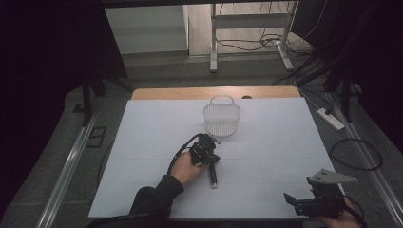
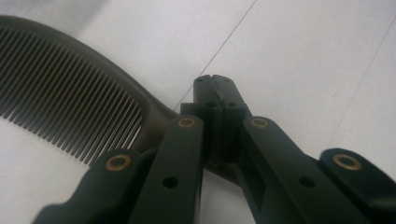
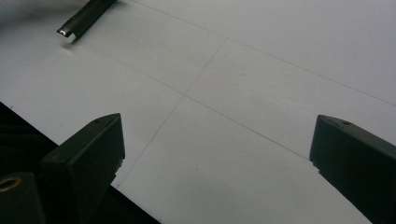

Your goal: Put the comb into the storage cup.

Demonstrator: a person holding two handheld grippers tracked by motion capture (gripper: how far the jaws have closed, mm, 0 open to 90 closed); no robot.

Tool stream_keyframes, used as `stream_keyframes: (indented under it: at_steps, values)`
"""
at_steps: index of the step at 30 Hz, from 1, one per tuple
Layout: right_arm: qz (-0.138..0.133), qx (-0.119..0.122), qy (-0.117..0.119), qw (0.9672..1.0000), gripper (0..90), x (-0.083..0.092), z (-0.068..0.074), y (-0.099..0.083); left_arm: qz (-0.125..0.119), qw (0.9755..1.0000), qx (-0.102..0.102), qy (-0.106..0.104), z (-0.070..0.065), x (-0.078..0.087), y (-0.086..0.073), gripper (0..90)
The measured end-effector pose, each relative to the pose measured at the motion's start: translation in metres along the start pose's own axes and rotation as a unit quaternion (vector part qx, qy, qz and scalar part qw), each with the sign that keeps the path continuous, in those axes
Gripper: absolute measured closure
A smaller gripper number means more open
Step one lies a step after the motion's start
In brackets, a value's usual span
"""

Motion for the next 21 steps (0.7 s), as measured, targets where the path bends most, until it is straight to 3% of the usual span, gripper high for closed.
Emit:
stream_keyframes:
  at_steps: [3, 8, 13, 21]
  values:
    - [-0.001, 0.0, 0.0, 1.0, 3.9, 0.0, 0.0, 0.0, 0.01, 0.9999, -0.005, -0.004, -0.002, -0.001, 0.0, 89.1]
    - [-0.001, 0.001, 0.0, 1.0, 3.9, 0.0, 0.0, 0.0, 0.021, 0.9996, -0.018, 0.005, -0.005, 0.002, -0.001, 89.1]
    - [-0.002, 0.002, 0.0, 1.0, 4.0, 0.0, 0.0, 0.0, 0.023, 0.9997, -0.005, -0.005, -0.003, 0.002, -0.006, 89.1]
    - [-0.002, 0.003, -0.001, 1.0, 3.9, 0.001, 0.001, 0.0, 0.04, 0.9992, -0.001, 0.003, -0.003, 0.005, -0.015, 89.1]
Point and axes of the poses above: each handheld gripper's, and its own axes: x roughly backward along the jaws, y roughly out of its top, z roughly to its left, the point moved 1 cm from there along -x, roughly forward along the jaws, and after that the axes turned 7 degrees about -x, right-handed, at the moved point
